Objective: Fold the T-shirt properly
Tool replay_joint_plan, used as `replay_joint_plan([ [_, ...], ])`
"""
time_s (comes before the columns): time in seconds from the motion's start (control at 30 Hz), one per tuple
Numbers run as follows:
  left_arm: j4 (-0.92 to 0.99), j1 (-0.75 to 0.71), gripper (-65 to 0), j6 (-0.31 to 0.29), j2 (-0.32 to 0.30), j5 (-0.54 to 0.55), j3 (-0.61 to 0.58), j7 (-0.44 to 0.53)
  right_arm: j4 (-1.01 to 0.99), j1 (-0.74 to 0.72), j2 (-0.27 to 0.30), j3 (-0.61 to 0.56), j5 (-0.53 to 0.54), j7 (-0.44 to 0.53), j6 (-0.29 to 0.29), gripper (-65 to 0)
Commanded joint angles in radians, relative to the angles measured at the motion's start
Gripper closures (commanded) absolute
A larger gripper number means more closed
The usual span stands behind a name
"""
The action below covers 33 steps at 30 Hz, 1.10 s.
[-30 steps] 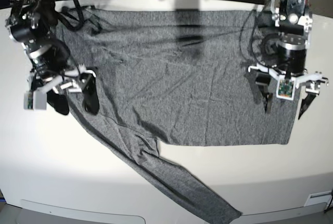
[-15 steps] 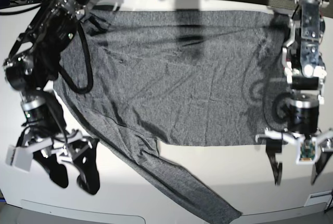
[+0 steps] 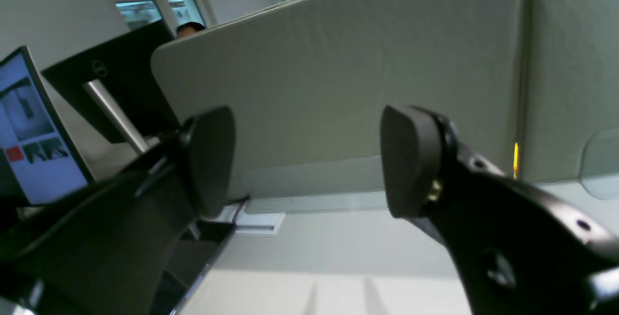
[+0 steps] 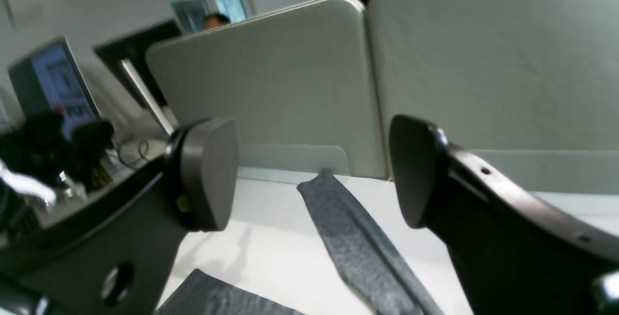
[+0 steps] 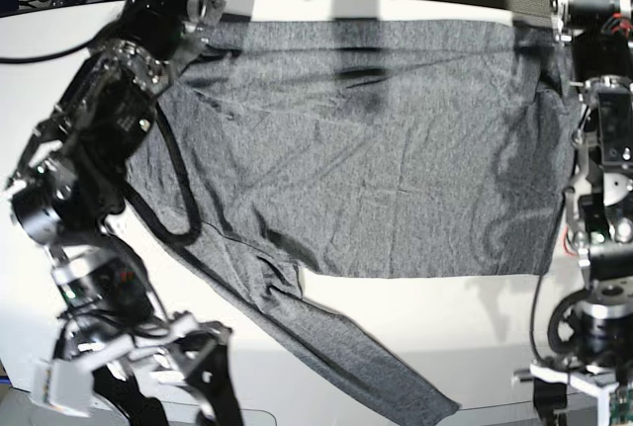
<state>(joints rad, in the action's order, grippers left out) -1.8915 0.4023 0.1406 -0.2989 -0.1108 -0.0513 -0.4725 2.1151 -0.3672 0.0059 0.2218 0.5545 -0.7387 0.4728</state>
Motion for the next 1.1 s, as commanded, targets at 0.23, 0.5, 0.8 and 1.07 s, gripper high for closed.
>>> replay_joint_plan([
  [0.23, -0.012, 0.125, -45.1, -0.162, -0.069, 0.141, 0.006, -0.036, 0.013, -0.131, 0.002, -0.114, -0.123, 0.027, 0.009, -47.5],
  [0.5, 0.071, 0.208, -45.1, -0.169, -0.128, 0.146, 0.006, -0.037, -0.104, -0.209, 0.003, -0.117, -0.137, 0.027, 0.009, -47.5],
  [0.8, 0.377, 0.333, -45.1, -0.381, -0.134, 0.203, 0.006, -0.060, -0.447, -0.362, 0.003, -0.117, -0.210, -0.002, 0.009, -47.5],
  [1.07, 0.798, 0.493, -45.1, -0.539, -0.134, 0.250, 0.006, -0.059, -0.562, -0.436, 0.003, -0.117, -0.211, -0.096, 0.010, -47.5],
])
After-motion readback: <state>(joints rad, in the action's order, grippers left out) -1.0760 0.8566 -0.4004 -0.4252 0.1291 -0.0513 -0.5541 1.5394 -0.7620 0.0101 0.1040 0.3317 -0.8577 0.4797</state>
